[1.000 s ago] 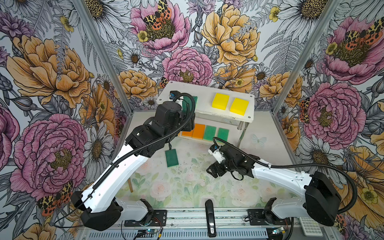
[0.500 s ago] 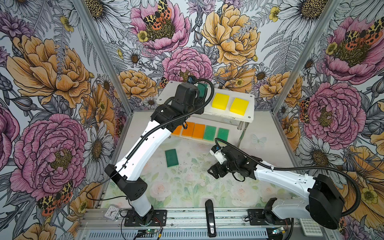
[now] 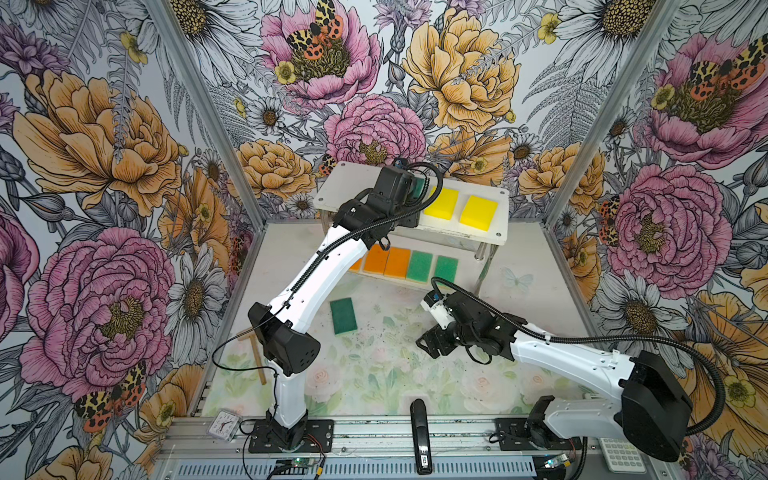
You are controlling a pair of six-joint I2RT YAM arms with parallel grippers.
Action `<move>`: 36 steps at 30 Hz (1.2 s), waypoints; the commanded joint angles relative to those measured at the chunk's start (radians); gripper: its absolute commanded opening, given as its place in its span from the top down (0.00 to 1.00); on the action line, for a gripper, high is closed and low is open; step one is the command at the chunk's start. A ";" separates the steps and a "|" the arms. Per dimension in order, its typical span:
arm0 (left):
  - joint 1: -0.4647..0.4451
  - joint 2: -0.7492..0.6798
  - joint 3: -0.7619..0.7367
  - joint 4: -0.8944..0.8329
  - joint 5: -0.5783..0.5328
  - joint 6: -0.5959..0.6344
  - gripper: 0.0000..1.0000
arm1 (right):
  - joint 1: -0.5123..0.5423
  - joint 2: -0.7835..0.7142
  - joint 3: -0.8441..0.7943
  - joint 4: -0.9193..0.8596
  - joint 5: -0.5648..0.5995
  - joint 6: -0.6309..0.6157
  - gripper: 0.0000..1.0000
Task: Place and organize the cleaning sponges onto the shelf
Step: 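Lower the sponge onto the shelf top beside the yellow sponges, open left gripper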
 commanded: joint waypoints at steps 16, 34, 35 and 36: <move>0.001 0.061 0.115 -0.037 -0.036 -0.059 0.28 | 0.006 -0.010 0.001 0.024 0.019 0.009 0.15; -0.001 0.084 0.160 -0.035 -0.085 -0.069 0.16 | 0.006 -0.017 -0.015 0.026 0.030 0.009 0.15; -0.001 0.084 0.161 -0.035 -0.081 -0.071 0.16 | 0.006 -0.016 -0.014 0.026 0.031 0.009 0.15; -0.002 0.083 0.161 -0.035 -0.080 -0.074 0.16 | 0.006 -0.015 -0.017 0.026 0.030 0.009 0.15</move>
